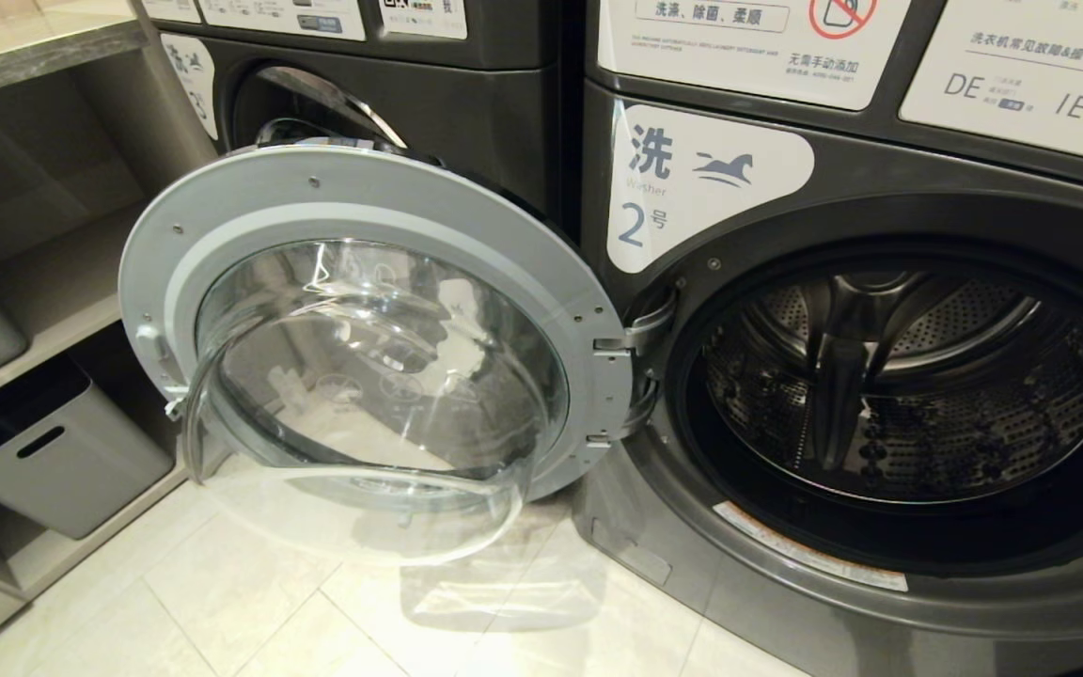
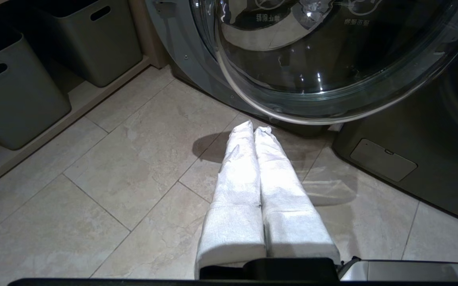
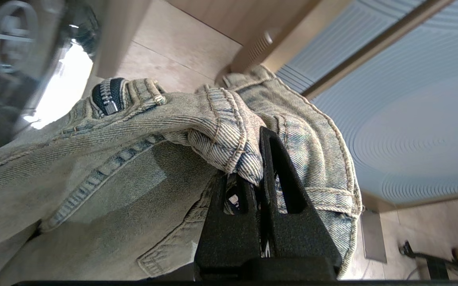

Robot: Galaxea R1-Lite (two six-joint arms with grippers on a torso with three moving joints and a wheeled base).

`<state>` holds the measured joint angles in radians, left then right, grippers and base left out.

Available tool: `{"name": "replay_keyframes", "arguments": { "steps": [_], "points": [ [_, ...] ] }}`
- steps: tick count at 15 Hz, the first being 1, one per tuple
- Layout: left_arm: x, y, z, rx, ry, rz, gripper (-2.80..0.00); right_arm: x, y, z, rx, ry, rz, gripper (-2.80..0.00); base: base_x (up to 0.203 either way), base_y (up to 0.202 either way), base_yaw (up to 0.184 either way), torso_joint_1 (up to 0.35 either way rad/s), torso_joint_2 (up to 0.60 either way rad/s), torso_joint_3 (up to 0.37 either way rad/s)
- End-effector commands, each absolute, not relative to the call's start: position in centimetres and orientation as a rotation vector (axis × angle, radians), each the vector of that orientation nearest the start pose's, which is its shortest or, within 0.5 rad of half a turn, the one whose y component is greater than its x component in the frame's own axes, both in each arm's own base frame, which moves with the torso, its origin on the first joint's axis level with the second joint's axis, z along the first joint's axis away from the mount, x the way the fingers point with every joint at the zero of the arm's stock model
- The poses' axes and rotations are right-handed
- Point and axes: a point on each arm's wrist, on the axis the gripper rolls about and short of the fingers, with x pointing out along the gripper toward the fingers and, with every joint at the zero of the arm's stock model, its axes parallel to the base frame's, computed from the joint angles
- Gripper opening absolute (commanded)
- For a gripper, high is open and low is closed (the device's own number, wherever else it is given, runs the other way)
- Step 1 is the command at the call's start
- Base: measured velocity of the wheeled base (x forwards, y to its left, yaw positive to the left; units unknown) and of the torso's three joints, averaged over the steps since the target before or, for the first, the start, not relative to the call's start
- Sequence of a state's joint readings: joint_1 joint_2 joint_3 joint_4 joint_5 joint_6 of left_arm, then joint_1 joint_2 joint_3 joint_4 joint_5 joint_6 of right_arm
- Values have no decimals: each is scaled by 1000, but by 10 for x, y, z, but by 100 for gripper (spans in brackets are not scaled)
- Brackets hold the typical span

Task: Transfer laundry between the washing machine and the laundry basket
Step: Pick a cloth and place it into the basket

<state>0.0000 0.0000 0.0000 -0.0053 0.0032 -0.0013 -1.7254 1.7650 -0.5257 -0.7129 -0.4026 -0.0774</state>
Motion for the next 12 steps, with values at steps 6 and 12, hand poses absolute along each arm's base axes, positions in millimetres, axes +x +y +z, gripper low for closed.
{"name": "replay_keyframes", "arguments": {
  "steps": [6,12],
  "points": [
    [-23,0,76,-2,-6,4,-280,-66,-270,86,403,629,-2080,-280,0,0,0,0,0,0],
    [-23,0,76,-2,-6,4,-280,-69,-270,84,416,638,-2087,0,0,0,0,0,0,0]
  ]
}}
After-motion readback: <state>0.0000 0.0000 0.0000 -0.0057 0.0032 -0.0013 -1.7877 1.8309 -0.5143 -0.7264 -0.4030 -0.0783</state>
